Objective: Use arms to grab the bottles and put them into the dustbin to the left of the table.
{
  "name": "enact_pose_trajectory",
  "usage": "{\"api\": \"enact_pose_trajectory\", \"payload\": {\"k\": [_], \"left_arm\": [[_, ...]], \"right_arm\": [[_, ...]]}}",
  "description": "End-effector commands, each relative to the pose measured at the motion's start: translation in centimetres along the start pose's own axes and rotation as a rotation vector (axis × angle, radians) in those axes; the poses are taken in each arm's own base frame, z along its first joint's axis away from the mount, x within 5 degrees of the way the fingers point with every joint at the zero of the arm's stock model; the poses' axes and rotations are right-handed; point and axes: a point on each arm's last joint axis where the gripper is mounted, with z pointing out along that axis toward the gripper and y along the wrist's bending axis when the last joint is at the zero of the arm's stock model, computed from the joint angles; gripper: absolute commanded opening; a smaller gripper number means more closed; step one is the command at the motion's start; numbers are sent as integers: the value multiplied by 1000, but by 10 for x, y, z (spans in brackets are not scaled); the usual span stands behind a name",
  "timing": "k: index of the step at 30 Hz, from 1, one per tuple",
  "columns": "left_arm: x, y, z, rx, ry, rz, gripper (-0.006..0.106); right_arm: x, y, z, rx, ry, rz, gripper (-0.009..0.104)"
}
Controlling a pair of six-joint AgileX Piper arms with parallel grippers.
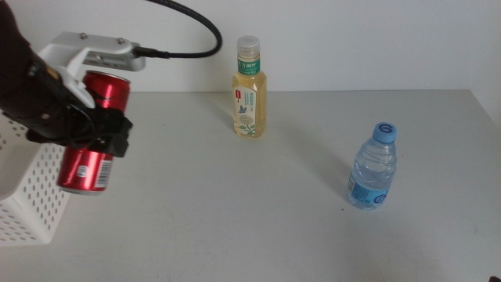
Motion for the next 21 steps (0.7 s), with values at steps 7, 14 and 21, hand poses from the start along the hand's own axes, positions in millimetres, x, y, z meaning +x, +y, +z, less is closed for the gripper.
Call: {"api": "enact_pose_trajectory", "payload": {"k": [7,14,21], "left_arm": [[-15,69,-59,-146,-135,-105,-2],[-20,124,-76,-249,-34,-167,-2],[-19,163,-53,-272,60,-209,-2]], "right_arm": [[-8,-1,-2,16,-91,-13,66],[-8,-1,-2,16,-91,-13,66],[-8,-1,-2,16,-91,-13,66]]}}
